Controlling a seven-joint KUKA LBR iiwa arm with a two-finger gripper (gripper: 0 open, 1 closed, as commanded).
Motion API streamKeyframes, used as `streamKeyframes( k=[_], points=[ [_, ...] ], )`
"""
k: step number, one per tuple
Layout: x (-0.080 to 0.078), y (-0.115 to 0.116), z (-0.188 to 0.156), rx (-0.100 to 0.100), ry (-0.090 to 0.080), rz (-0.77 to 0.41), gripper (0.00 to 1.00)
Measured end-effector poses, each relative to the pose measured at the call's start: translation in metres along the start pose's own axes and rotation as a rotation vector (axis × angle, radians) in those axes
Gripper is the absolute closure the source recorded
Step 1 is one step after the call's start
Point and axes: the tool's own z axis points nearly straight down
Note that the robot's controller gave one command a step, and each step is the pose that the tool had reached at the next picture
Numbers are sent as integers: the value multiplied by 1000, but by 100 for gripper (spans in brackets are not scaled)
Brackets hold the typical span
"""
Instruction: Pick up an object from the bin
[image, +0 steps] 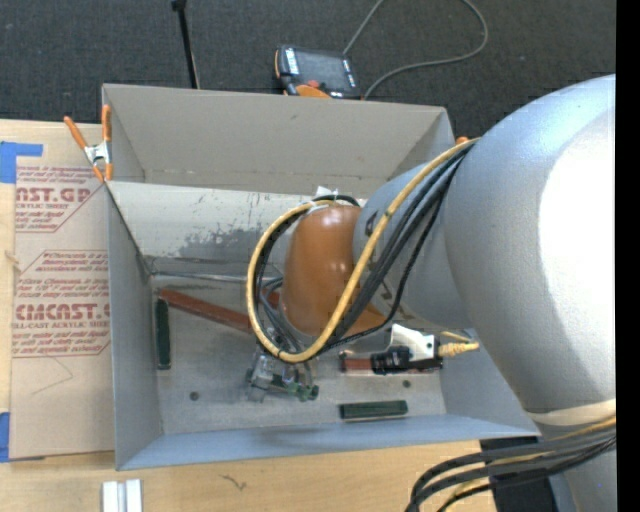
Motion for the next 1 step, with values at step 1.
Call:
streamKeyframes(
  k=[1],
  points=[
    [-1,1,-76,-4,-6,-1,100]
  ],
)
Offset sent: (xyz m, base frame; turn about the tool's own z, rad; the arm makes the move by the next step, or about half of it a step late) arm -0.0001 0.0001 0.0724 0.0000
